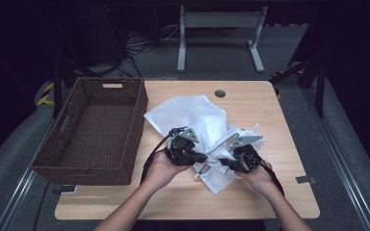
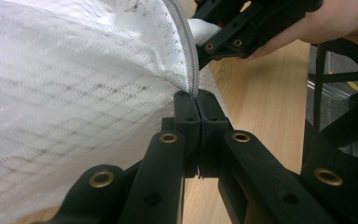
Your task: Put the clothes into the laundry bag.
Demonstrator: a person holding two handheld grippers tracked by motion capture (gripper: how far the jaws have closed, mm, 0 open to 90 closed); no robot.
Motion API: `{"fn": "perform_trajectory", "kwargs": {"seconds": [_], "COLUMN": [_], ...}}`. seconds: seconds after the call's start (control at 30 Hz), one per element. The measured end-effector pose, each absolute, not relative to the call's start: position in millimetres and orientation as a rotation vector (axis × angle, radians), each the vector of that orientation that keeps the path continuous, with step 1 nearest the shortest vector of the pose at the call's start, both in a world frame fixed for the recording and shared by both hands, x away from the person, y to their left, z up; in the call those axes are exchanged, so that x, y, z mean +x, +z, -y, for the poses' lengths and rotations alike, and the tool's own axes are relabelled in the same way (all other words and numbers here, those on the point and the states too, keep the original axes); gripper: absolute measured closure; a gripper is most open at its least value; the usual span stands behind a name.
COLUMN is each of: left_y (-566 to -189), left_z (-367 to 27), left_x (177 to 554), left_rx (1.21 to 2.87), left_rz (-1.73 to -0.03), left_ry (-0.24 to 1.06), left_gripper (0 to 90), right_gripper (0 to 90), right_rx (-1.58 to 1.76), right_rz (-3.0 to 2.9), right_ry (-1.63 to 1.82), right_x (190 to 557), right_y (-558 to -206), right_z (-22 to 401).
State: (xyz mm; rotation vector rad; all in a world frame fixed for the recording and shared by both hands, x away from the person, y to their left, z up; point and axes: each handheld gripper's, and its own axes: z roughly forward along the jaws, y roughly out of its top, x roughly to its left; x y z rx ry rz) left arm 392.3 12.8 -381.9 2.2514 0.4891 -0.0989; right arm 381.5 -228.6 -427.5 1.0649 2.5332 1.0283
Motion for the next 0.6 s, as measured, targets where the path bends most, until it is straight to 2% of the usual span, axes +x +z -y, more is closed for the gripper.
{"fn": "perform_trajectory", "kwargs": {"seconds": [0.43, 0.47, 0.53, 0.57, 0.6], "left_y": [-377, -377, -377, -377, -377], "left_z": [-17, -18, -20, -20, -22], "left_x": [392, 392, 394, 394, 395], "left_rx": [2.229, 2.227, 2.225, 2.225, 2.222], "left_rz": [-0.485, -0.489, -0.502, -0.502, -0.507], "left_ry": [-0.099, -0.095, -0.090, -0.090, -0.088], "left_gripper": [89.3, 89.3, 89.3, 89.3, 89.3], "right_gripper": [80.6, 77.8, 59.9, 59.9, 54.9], "right_rx": [1.057, 1.051, 1.044, 1.044, 1.052], "right_rz": [-2.499, -2.509, -2.506, -2.506, -2.513], "right_ry": [1.116, 1.102, 1.108, 1.108, 1.122], "right_x": [404, 403, 400, 400, 398], "right_y": [-418, -420, -419, -419, -417], "right_z": [203, 202, 205, 205, 207]}}
